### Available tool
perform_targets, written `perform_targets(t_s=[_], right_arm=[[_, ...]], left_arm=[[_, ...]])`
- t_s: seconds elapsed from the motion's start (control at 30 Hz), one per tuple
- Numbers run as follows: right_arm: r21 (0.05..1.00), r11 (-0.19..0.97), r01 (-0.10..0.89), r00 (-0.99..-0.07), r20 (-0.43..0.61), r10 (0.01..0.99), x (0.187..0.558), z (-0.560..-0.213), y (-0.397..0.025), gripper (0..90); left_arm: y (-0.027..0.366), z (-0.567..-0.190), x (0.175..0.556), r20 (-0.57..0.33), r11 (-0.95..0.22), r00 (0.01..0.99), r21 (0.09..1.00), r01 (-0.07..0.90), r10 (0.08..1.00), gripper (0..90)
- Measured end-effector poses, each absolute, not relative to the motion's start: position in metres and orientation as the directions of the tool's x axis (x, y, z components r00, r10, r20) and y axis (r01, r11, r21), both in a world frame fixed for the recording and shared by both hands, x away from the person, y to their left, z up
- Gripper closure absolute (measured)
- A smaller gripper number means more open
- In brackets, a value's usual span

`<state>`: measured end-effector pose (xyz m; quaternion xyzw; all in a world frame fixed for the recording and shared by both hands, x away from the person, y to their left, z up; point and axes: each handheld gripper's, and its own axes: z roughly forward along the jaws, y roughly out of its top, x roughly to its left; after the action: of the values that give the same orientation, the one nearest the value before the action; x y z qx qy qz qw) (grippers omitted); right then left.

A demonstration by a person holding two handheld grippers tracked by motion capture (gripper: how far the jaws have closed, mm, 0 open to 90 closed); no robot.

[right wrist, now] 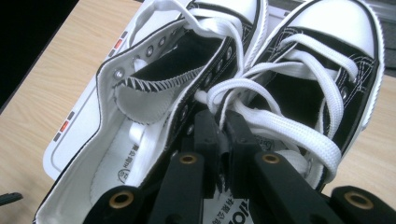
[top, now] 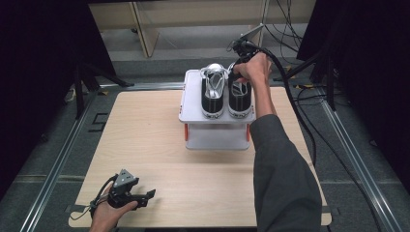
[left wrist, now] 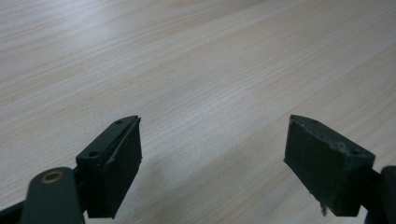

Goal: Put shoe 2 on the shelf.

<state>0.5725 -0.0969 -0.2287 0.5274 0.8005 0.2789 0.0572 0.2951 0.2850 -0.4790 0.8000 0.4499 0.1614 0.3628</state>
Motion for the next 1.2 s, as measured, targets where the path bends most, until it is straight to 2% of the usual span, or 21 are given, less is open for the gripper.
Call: perform_targets(t_s=[0.17,0.23,0.27,0.3,0.4,0.47,0.63,0.73,0.77,0.93,1.2], right_arm=[[0.508,0.296,0.809,-0.445,0.202,0.872,0.571,-0.230,-0.096,83.2],[0.503,0.274,0.820,-0.423,0.210,0.881,0.571,-0.231,-0.093,77.2],[0.531,0.288,0.796,-0.452,0.206,0.868,0.570,-0.230,-0.094,75.6],[0.538,0.282,0.794,-0.451,0.210,0.868,0.568,-0.227,-0.096,69.9],[0.551,0.280,0.786,-0.459,0.218,0.861,0.564,-0.223,-0.101,65.9],[0.568,0.281,0.774,-0.480,0.237,0.845,0.554,-0.217,-0.111,59.3],[0.600,0.272,0.752,-0.517,0.280,0.809,0.532,-0.213,-0.138,53.4],[0.613,0.276,0.740,-0.532,0.283,0.798,0.524,-0.212,-0.151,52.5],[0.644,0.256,0.720,-0.545,0.297,0.784,0.516,-0.213,-0.165,52.0],[0.636,0.270,0.723,-0.547,0.288,0.786,0.498,-0.218,-0.188,50.3],[0.634,0.287,0.718,-0.565,0.289,0.773,0.467,-0.249,-0.217,45.3]], left_arm=[[0.284,-0.479,0.295,-0.068,-0.332,0.543,0.726,0.603,0.837,18.4],[0.284,-0.479,0.295,-0.070,-0.328,0.541,0.729,0.601,0.838,18.4],[0.285,-0.479,0.295,-0.069,-0.329,0.542,0.728,0.601,0.837,18.4],[0.285,-0.479,0.294,-0.072,-0.325,0.538,0.728,0.604,0.840,18.4],[0.285,-0.479,0.294,-0.071,-0.323,0.539,0.731,0.600,0.839,18.4],[0.286,-0.479,0.295,-0.065,-0.334,0.544,0.726,0.601,0.836,18.4],[0.286,-0.480,0.295,-0.063,-0.326,0.530,0.725,0.607,0.846,18.4],[0.288,-0.481,0.295,-0.050,-0.341,0.532,0.716,0.609,0.845,18.4],[0.288,-0.482,0.295,-0.056,-0.334,0.525,0.714,0.616,0.849,18.4],[0.286,-0.481,0.294,-0.055,-0.335,0.531,0.721,0.607,0.845,18.4],[0.288,-0.481,0.294,-0.052,-0.336,0.529,0.718,0.609,0.847,18.4]])
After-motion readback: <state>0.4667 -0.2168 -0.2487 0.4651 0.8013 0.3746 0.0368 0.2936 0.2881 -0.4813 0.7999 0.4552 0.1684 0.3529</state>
